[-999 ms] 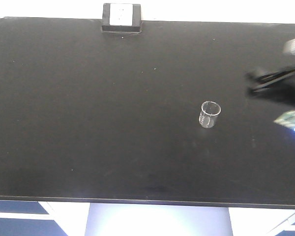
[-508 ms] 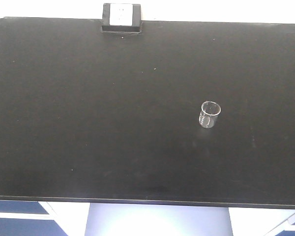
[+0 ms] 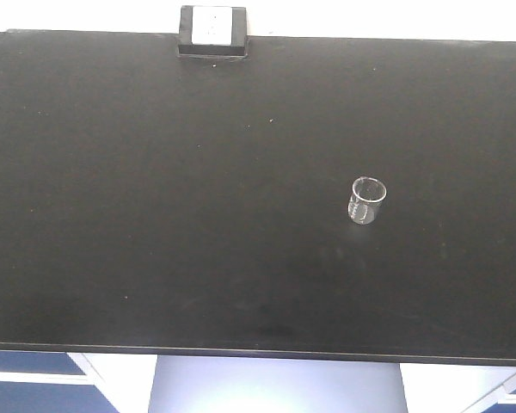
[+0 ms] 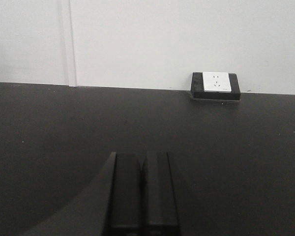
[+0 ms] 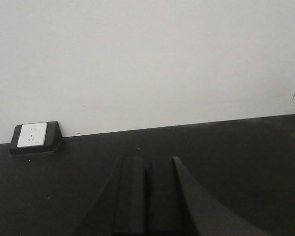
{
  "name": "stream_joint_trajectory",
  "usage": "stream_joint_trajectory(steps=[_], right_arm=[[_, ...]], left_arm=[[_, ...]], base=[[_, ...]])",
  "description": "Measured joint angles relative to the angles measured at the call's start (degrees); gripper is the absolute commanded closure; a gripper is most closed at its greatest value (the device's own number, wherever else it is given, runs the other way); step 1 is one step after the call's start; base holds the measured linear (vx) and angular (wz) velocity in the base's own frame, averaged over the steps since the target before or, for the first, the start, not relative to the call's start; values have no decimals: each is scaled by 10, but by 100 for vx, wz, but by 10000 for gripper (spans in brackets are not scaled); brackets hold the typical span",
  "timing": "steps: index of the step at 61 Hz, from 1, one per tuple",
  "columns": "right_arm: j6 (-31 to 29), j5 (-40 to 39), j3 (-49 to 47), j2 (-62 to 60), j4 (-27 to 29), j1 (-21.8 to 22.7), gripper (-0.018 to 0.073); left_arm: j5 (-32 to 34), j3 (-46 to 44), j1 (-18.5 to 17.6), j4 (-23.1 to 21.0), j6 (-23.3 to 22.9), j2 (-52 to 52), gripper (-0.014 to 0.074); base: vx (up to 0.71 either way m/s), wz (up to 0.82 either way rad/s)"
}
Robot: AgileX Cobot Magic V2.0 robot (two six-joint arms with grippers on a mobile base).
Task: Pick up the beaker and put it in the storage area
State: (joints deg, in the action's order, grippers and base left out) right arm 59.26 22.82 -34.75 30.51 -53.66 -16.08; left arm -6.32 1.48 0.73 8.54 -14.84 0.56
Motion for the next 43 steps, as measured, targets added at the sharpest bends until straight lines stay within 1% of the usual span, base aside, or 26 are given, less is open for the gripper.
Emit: stream_joint_trajectory(steps=[7,10,13,14,16,17,19,20,24,25,28,31,36,43], right_arm=[[-5,0,0,0,2,0,567],[-28,1,0,0,25,0,567],[-69,7,0,-1,60,0,567],[-87,10,0,-1,76,0,567],[-143,14,0,-3,120,0,567],[-181,16,0,-4,150,0,567],[-236,19,0,-7,193,0,567],[-278,21,0,-10,225,0,567],[-388,26,0,-20,307,0,567],[-426,26,2,-23,327,0,567],[-501,23,8,-41,391,0,567],[-552,9,25,-62,429,0,567],[-582,-45,74,-107,455,0,567],[-574,-131,185,-187,470,11,567]], left_arm=[[0,0,0,0,0,0,605],[0,0,0,0,0,0,605],[0,0,0,0,0,0,605],[0,0,0,0,0,0,605],[0,0,0,0,0,0,605],[0,0,0,0,0,0,605],[0,0,0,0,0,0,605],[0,0,0,0,0,0,605],[0,0,0,0,0,0,605],[0,0,0,0,0,0,605],[0,0,0,0,0,0,605],[0,0,0,0,0,0,605],[0,0,0,0,0,0,605],[0,0,0,0,0,0,605]], base=[[0,0],[0,0],[0,0],[0,0],[0,0],[0,0],[0,0],[0,0],[0,0],[0,0],[0,0],[0,0],[0,0],[0,0]])
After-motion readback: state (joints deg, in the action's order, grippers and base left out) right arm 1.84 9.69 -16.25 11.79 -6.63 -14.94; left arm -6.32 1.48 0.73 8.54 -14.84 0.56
